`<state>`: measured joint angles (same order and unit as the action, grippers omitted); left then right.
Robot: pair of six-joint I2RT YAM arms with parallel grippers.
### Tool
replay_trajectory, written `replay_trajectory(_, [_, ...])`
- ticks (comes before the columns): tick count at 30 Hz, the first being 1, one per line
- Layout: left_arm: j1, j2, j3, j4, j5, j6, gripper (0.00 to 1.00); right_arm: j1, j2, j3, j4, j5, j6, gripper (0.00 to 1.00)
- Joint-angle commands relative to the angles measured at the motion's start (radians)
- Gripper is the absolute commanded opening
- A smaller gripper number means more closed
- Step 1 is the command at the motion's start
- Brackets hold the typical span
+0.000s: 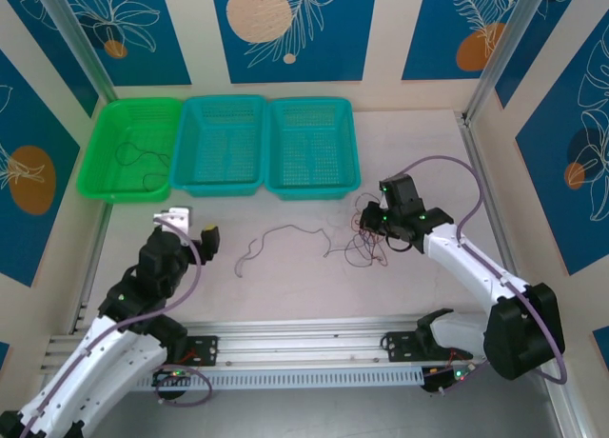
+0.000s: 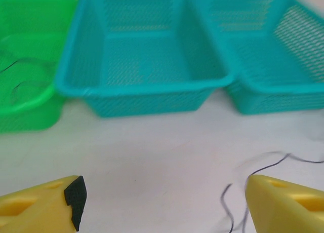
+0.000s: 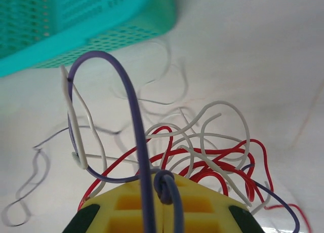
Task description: Untangle the cables
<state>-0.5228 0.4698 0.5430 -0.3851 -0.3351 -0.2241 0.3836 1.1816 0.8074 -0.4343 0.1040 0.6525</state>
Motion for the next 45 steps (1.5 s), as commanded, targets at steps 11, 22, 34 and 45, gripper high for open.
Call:
replay_trajectory(11, [-0.314,0.350,0.028,0.467,0.668,0.378,0.84,0.040,-0.057,0.123,-0.118,-0.167,-0.021,0.00])
replay_trajectory(22, [-0.462,0.698,-0.011,0.828,0.426,0.465,0.85,0.104,-0.077,0.175,-0.155,-0.182,-0.009,0.00])
replay_trajectory(34, [-0.464,0.887,0.041,1.015,0.243,0.352,0.00,0.148,-0.074,0.197,-0.221,-0.004,0.045,0.00])
replay_trajectory(45, [-0.352,0.310,-0.095,0.503,-0.230,0.058,0.00,-0.251,-0.227,-0.127,-0.197,0.097,0.139,0.02])
